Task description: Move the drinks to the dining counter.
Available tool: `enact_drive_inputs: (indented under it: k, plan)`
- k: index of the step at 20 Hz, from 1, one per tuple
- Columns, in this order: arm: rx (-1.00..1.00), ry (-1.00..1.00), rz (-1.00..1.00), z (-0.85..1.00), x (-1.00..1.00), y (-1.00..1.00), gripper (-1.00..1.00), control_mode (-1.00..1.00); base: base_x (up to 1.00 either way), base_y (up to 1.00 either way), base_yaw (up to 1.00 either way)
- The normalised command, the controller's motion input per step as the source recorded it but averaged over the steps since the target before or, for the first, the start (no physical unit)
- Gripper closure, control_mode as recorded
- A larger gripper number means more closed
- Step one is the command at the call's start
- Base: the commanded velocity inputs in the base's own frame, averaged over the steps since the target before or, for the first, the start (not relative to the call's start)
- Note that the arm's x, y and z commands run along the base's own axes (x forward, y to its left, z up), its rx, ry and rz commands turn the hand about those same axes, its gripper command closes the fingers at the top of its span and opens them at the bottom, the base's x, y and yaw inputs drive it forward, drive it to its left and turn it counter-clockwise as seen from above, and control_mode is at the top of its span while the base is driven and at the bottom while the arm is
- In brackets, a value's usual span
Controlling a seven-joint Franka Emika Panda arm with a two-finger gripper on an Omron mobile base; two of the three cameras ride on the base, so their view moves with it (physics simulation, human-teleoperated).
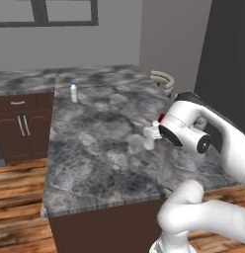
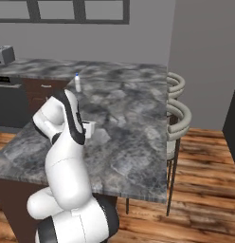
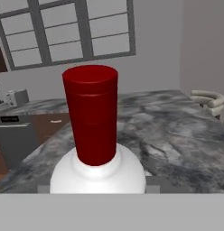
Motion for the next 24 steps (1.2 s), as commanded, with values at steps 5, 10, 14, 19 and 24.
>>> enact_drive_inputs:
  k: [5,10,14,19,24]
  plan:
    - [-0.05,0.22,-0.1,-0.09,0.0,0.0,1.0,-1.0,0.0,0.0,0.0]
    - [-0.04,0.16,-0.13,-0.11,-0.01,0.0,1.0,-1.0,0.0,0.0,0.0]
    - [0.0,0.06,-0.1,-0.41,-0.04,0.0,1.0,-1.0,0.0,0.0,0.0]
    - [0.0,0.11,-0.1,-0.53,-0.01,0.0,1.0,-1.0,0.0,0.0,0.0]
    - [0.0,0.11,-0.09,-0.37,0.0,0.0,1.0,-1.0,0.0,0.0,0.0]
